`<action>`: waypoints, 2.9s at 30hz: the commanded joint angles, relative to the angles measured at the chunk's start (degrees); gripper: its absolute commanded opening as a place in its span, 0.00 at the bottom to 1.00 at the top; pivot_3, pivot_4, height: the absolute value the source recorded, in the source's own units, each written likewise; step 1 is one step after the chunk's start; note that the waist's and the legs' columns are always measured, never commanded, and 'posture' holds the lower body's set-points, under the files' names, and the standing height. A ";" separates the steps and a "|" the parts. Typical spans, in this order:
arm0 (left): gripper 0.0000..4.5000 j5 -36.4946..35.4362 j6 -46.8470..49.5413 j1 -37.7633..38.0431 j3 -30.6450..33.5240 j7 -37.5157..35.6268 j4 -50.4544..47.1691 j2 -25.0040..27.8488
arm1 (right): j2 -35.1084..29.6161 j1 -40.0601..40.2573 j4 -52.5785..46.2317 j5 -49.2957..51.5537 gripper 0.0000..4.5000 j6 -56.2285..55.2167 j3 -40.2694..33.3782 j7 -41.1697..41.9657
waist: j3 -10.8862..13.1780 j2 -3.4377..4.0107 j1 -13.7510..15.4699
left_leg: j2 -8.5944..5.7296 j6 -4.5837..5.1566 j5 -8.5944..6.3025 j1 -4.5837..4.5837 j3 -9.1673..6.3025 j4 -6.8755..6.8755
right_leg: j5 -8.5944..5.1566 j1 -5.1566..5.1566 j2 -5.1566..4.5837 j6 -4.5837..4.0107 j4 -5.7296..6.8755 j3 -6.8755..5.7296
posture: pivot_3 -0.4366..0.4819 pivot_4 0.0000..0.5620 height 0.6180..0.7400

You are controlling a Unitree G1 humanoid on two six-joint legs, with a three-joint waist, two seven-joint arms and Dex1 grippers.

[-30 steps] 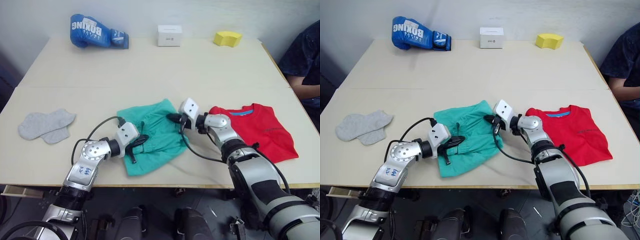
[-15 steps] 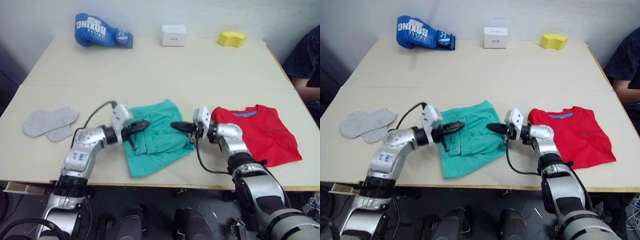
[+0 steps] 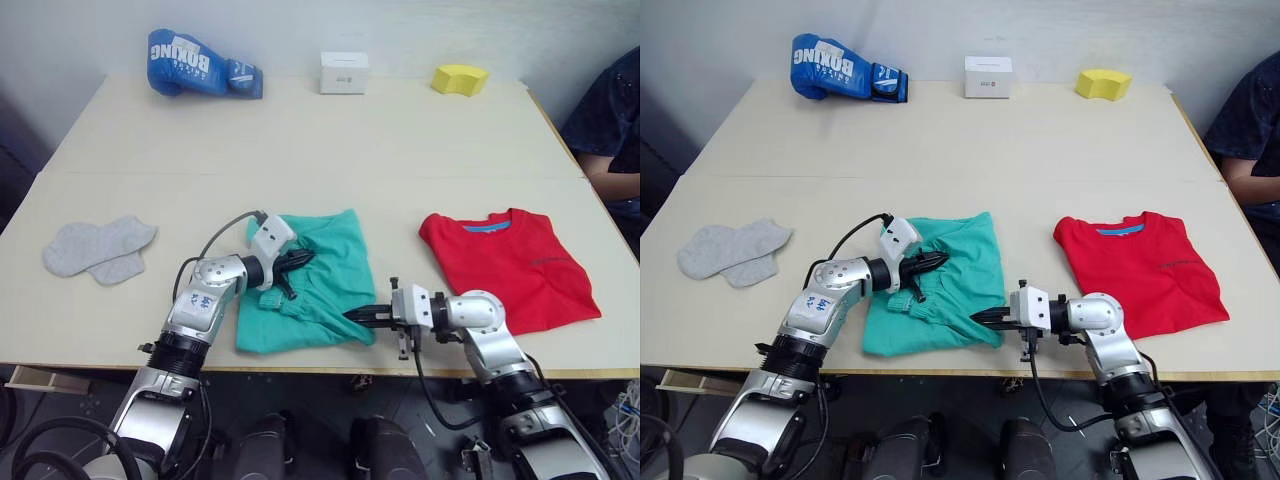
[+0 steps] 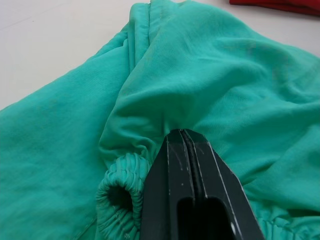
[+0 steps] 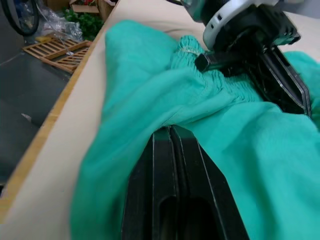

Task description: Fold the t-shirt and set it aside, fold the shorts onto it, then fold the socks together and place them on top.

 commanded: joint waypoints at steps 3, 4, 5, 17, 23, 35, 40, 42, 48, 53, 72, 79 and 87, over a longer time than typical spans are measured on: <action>0.00 -1.60 -6.03 4.67 1.76 -3.68 -2.92 1.73 | -5.92 -1.52 -10.90 15.01 0.14 29.58 -7.20 -6.21 | 0.00 0.00 -0.12 | 0.22 -0.10 -0.05 -0.02 0.00 0.02 | 0.01 0.02 0.02 -0.01 -0.14 -0.02 | 0.48 0.27 1.00; 0.00 -2.04 -6.66 4.83 2.34 -3.89 -3.40 1.83 | -7.46 -2.87 -10.45 16.74 0.20 37.19 -7.28 -7.29 | 0.00 0.00 -0.14 | 0.28 -0.14 -0.06 -0.02 0.01 0.02 | 0.01 0.02 0.05 -0.02 -0.17 -0.03 | 0.48 0.27 1.00; 0.00 -2.50 -6.71 5.01 2.82 -4.35 -4.10 2.09 | -8.95 -4.66 -8.99 17.40 0.29 43.52 -6.79 -7.78 | 0.00 0.00 -0.14 | 0.30 -0.14 -0.06 -0.02 0.01 0.03 | 0.01 0.01 0.07 -0.03 -0.17 -0.04 | 0.48 0.27 1.00; 0.00 -3.19 -4.80 7.52 3.08 -7.39 -7.09 5.09 | -0.03 -26.64 16.00 17.54 0.83 78.84 -2.97 -15.18 | 0.00 0.00 -0.35 | 0.37 -0.11 -0.08 -0.08 0.32 0.05 | 0.02 -0.14 0.14 -0.13 -0.11 -0.09 | 0.48 0.27 1.00; 0.00 -2.43 -4.43 8.52 2.40 -6.95 -7.00 4.91 | 9.03 -33.38 22.29 18.81 0.69 80.94 -8.89 -21.26 | 0.00 0.00 -0.24 | 0.34 -0.09 -0.08 -0.16 0.59 0.04 | 0.02 -0.47 0.20 -0.12 0.43 0.00 | 0.48 0.27 1.00; 0.00 -7.69 -6.63 9.60 6.20 -9.25 -12.89 4.92 | 3.93 -28.61 3.80 23.19 0.01 84.62 -10.45 -21.32 | 0.00 0.00 -0.24 | 0.34 0.03 -0.08 -0.27 0.98 0.00 | 0.02 -0.93 0.16 -0.12 0.67 0.76 | 0.48 0.27 1.00; 0.00 -17.12 -0.97 10.87 10.47 -12.94 -21.55 6.94 | -8.51 -26.82 -7.85 31.65 0.01 90.37 -13.62 -13.00 | 0.02 -0.02 0.00 | 0.39 0.03 -0.12 -0.29 1.02 0.01 | 0.02 -0.96 0.10 -0.12 0.61 0.82 | 0.48 0.27 1.00; 0.09 -22.22 4.23 11.91 12.97 -12.98 -26.11 8.27 | -17.46 -25.35 -11.47 34.80 0.00 91.30 -13.77 -6.44 | 0.03 -0.02 0.23 | 0.39 0.09 -0.22 -0.32 0.98 0.01 | 0.02 -0.95 0.05 -0.12 0.48 0.82 | 0.48 0.27 1.00; 0.46 -30.67 10.55 17.33 16.23 -14.35 -36.69 12.71 | -43.10 -19.15 -7.93 28.55 0.00 78.96 -10.34 10.09 | 0.04 -0.03 0.63 | 0.40 0.29 -0.60 -0.28 1.26 0.14 | 0.04 -0.86 0.06 -0.10 -0.07 0.97 | 0.48 0.27 1.00; 0.81 -33.27 9.16 20.06 16.30 -13.13 -41.35 11.07 | -49.11 -22.09 13.18 12.75 0.00 59.59 -2.56 16.08 | 0.06 -0.07 0.89 | 0.44 0.33 -0.65 -0.17 1.55 0.29 | 0.10 -0.82 0.08 -0.01 -0.18 1.07 | 0.48 0.27 1.00; 1.00 -33.71 9.26 24.25 18.67 -9.39 -45.54 14.46 | -32.94 -42.43 63.29 -12.55 0.05 28.13 -1.08 -5.99 | 0.13 0.04 0.16 | 0.46 0.37 -0.78 -0.18 1.80 0.84 | 0.08 -0.87 0.23 -0.09 0.17 1.48 | 0.48 0.27 1.00; 1.00 -32.85 9.62 22.15 18.67 -10.55 -41.55 16.04 | -34.16 -37.44 60.41 -11.72 0.54 15.81 -7.88 -12.08 | 0.13 0.05 -0.19 | 0.52 0.30 -0.83 -0.16 1.80 0.84 | 0.08 -0.88 0.23 -0.09 0.20 1.52 | 0.48 0.27 1.00; 1.00 -30.96 8.57 22.15 17.57 -14.91 -36.82 19.32 | -37.76 -28.85 49.55 -10.83 0.99 -2.95 -14.69 -18.43 | 0.14 0.08 -0.26 | 0.50 0.31 -0.83 -0.11 1.89 0.86 | 0.07 -0.91 0.27 -0.07 0.29 1.58 | 0.48 0.27 1.00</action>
